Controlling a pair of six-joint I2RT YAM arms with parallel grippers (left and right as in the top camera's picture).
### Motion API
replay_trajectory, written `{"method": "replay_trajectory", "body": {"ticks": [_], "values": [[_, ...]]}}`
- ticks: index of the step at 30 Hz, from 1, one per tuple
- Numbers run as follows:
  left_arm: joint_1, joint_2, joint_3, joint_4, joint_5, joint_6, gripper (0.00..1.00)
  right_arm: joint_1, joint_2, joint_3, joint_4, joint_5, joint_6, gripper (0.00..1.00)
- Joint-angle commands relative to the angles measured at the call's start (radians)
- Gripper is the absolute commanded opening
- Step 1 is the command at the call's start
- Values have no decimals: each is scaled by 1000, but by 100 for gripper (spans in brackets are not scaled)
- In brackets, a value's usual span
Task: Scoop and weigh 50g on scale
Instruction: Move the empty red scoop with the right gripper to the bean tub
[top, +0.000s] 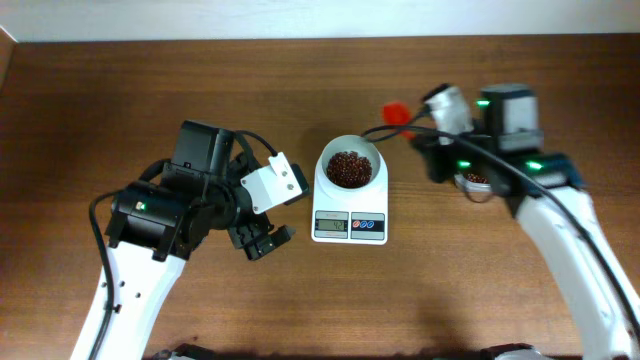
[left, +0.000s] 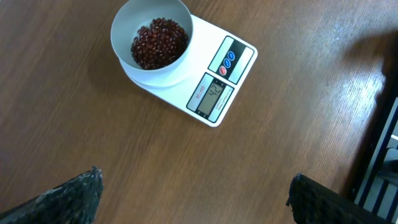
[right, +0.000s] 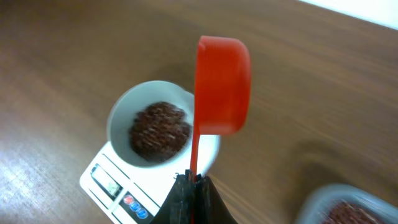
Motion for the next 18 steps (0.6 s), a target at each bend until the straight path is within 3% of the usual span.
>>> {"method": "replay_trajectory", "body": {"ticks": [1, 9, 18], "values": [[5, -3, 16, -2, 14, 20, 99, -116, -51, 21, -63, 3, 12, 4], [5, -3, 16, -2, 14, 20, 99, -332, -17, 18, -222, 27, 12, 4], [5, -3, 16, -2, 14, 20, 99, -346, 94, 2, -277, 278, 13, 4]]}}
